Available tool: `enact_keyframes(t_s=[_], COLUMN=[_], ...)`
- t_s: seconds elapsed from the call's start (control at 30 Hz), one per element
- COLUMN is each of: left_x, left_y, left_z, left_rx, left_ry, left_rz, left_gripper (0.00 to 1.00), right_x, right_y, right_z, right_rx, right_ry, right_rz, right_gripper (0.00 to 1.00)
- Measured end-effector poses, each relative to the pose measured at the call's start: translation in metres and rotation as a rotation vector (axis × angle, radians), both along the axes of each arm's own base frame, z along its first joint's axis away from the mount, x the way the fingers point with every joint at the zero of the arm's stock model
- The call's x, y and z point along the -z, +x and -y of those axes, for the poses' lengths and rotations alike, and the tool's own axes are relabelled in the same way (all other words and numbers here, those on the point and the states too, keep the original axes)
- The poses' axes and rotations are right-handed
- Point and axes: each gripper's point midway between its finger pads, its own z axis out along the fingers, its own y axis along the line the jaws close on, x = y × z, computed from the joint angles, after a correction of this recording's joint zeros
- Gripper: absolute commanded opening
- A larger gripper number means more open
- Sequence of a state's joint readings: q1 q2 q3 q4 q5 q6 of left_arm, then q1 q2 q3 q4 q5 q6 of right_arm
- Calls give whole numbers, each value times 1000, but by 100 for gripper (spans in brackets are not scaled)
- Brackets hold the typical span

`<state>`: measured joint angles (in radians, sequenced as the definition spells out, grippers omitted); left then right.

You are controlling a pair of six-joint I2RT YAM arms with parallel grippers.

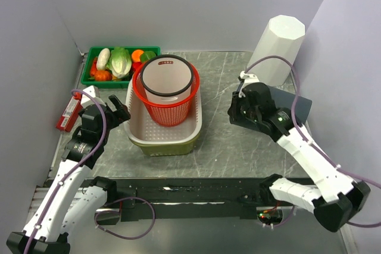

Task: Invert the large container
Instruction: Turn the container upside down at the center of the board.

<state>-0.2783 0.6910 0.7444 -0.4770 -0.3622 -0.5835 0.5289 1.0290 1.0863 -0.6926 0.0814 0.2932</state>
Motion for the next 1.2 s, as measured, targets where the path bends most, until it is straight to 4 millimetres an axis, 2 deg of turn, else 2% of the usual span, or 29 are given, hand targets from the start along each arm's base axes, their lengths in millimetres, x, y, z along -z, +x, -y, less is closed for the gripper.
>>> enact_keyframes(t_s=[0.4, 0.63, 1.0, 1.2], left_x=[0, 1, 4, 4], left_y=[0, 0, 1, 1], left_z=[1, 3, 4, 5], left_rx=[11, 19, 29, 34], left_ry=[2, 1, 8, 9], left_rz=[-2, -5, -17, -17], left_gripper=[96, 96, 96, 96], right_x=[47, 79, 123, 134], right_y=[0, 5, -3, -9], right_z=[-3, 9, 28, 31], right_rx=[-51, -25, -41, -72], right_ry=[-129, -273, -473, -546], right_rz=[-192, -322, -497, -551], right_gripper=[18, 19, 19, 20])
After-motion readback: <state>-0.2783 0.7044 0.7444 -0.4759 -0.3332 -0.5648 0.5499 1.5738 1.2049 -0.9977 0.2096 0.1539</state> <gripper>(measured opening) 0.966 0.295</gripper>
